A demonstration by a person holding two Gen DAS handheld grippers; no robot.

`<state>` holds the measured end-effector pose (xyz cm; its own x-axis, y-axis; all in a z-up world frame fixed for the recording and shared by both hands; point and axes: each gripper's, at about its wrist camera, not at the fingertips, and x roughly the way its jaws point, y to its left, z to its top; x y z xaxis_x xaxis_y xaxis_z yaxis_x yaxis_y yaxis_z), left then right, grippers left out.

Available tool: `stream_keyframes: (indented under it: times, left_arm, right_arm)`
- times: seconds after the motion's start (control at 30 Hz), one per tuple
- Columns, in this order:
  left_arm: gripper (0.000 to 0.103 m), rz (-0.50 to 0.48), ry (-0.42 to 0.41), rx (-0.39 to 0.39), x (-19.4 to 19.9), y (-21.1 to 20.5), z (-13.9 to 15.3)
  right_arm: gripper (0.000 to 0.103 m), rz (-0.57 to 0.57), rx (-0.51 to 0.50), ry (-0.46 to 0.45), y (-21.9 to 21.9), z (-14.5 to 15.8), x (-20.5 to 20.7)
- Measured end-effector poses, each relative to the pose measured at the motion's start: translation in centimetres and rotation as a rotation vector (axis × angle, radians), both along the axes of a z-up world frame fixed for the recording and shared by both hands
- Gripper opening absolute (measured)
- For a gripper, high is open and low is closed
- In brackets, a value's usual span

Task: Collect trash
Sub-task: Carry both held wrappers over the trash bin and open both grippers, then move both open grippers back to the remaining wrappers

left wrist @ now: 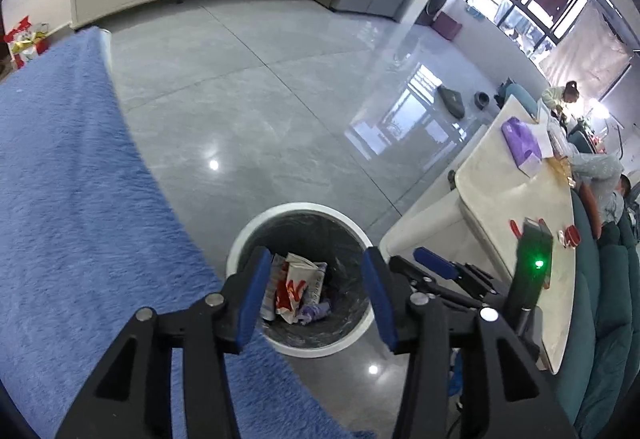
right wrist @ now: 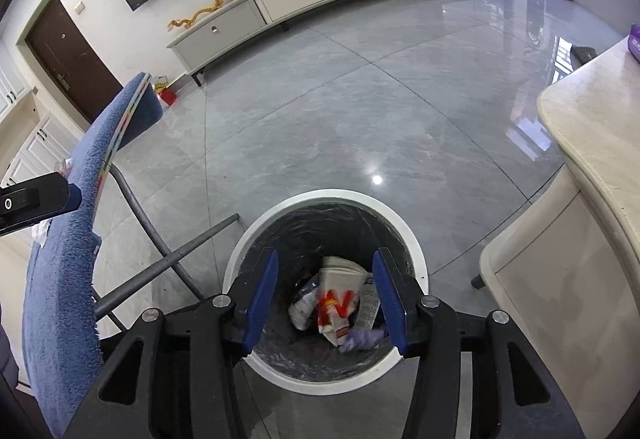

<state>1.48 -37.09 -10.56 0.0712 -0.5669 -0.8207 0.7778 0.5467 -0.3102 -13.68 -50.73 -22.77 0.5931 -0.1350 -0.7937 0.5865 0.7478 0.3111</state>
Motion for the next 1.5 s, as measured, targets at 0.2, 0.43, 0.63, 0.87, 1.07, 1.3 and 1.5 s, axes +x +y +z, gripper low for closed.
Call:
stream_keyframes:
  times: [0.2, 0.43, 0.63, 0.87, 1.07, 1.3, 1.5]
  left_arm:
    - [0.047, 0.062, -0.106, -0.052, 0.2, 3.9, 2.7]
    - [0.05, 0.158, -0.233, -0.147, 0.5, 9.9, 5.1]
    - [0.05, 0.187, -0.285, -0.156, 1.1, 14.7, 6.1]
    - [0.053, 0.265, -0.298, -0.156, 3.1, 21.6, 6.3]
    - [0.053, 0.372, -0.262, -0.153, 5.7, 27.2, 5.2]
    - [0.053, 0.492, -0.214, -0.153, 9.6, 33.0, 3.5]
    - [0.053, 0.511, -0.131, -0.159, 13.6, 34.6, 2.2]
  right_arm:
    - [0.049, 0.007, -0.054, -0.04, 1.2, 3.2, -0.5]
    - [0.051, 0.016, -0.12, -0.096, 2.9, 7.5, -0.7]
    - [0.052, 0.06, -0.166, -0.125, 5.7, 10.3, 0.1]
    - [0.053, 0.149, -0.217, -0.146, 9.5, 13.5, 2.5]
    - [0.053, 0.256, -0.245, -0.161, 13.3, 15.4, 5.7]
    - [0.054, 0.4, -0.242, -0.162, 17.8, 16.1, 10.6]
    - [0.054, 0.554, -0.2, -0.156, 21.9, 14.6, 15.1]
